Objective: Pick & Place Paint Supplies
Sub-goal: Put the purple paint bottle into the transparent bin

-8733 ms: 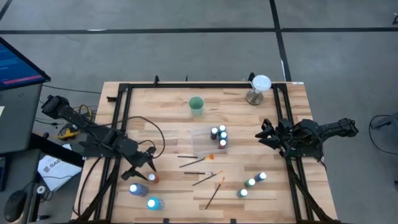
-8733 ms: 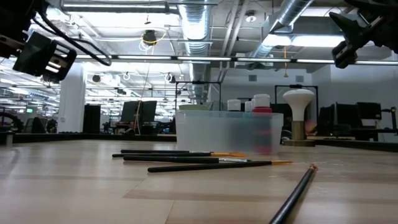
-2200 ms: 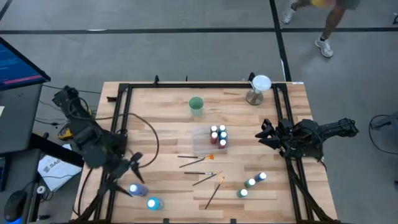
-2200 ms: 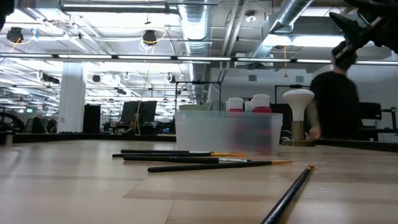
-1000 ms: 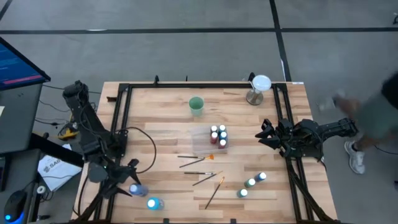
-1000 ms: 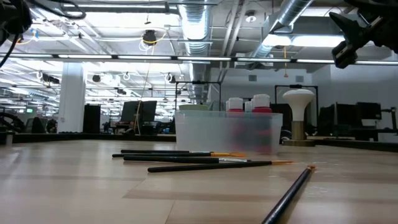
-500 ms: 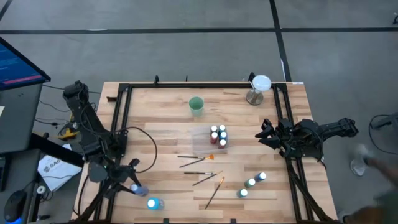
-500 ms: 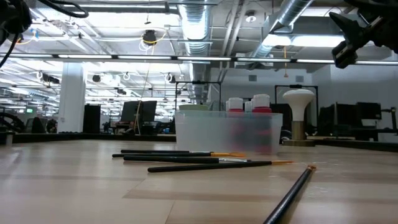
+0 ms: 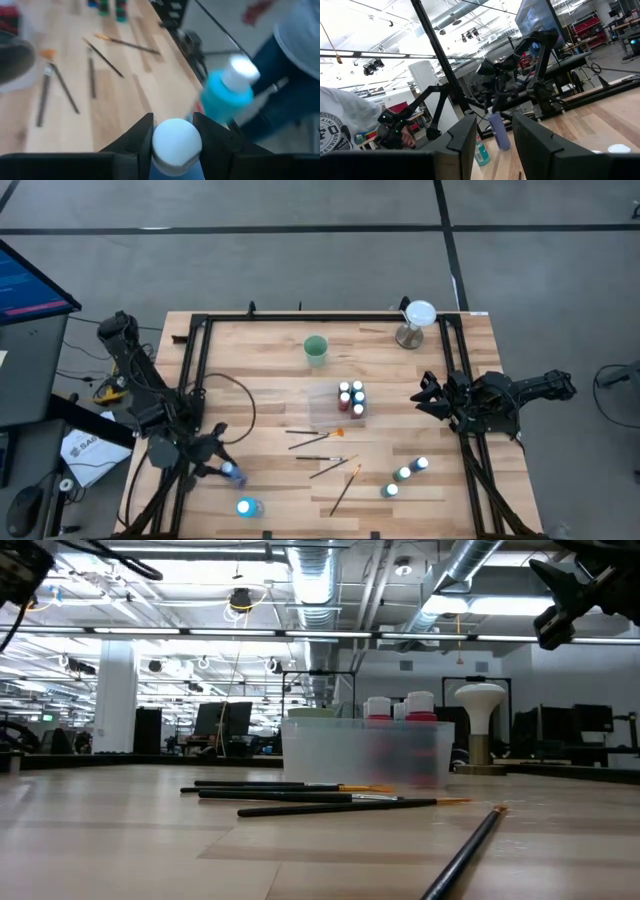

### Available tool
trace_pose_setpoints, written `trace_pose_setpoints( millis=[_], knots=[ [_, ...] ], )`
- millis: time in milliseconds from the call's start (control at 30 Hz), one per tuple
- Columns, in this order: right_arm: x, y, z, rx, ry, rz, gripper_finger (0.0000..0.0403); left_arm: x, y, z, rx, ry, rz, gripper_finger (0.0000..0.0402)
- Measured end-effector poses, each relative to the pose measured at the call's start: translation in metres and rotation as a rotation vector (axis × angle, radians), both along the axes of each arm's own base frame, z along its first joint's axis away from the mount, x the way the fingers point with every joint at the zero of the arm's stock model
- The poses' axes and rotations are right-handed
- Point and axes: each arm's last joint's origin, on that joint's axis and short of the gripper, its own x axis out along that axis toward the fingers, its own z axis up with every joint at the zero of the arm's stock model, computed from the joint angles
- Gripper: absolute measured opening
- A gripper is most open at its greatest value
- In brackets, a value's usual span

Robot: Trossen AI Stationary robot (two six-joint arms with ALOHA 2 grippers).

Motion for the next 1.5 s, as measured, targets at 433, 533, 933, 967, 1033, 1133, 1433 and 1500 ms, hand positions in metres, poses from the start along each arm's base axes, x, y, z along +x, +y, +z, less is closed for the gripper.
trace_pose_setpoints(
  millis=[433,533,933,967,1033,1133,1433,1500],
  knots=[
    [0.000,0.000,0.000,0.000,0.000,0.000,0.0122,0.043,0.055,0.054,0.073,-0.203,0.375,0.0117],
    [0.000,0.000,0.000,0.000,0.000,0.000,0.0122,0.060,0.072,0.069,0.131,-0.237,0.490,0.0118],
    [0.000,0.000,0.000,0.000,0.000,0.000,0.0122,0.163,0.133,0.086,0.205,-0.196,0.514,0.0119],
    [0.000,0.000,0.000,0.000,0.000,0.000,0.0122,0.171,0.136,0.087,0.213,-0.195,0.500,0.0119],
    [0.000,0.000,0.000,0.000,0.000,0.000,0.0122,0.186,0.141,0.087,0.226,-0.191,0.476,0.0118],
    [0.000,0.000,0.000,0.000,0.000,0.000,0.0122,0.205,0.148,0.078,0.230,-0.154,0.430,0.0119],
    [0.000,0.000,0.000,0.000,0.000,0.000,0.0122,0.237,0.160,0.047,0.232,-0.121,0.387,0.0119],
    [0.000,0.000,0.000,0.000,-0.001,0.000,0.0122,0.240,0.160,0.042,0.237,-0.110,0.384,0.0120]
  ],
)
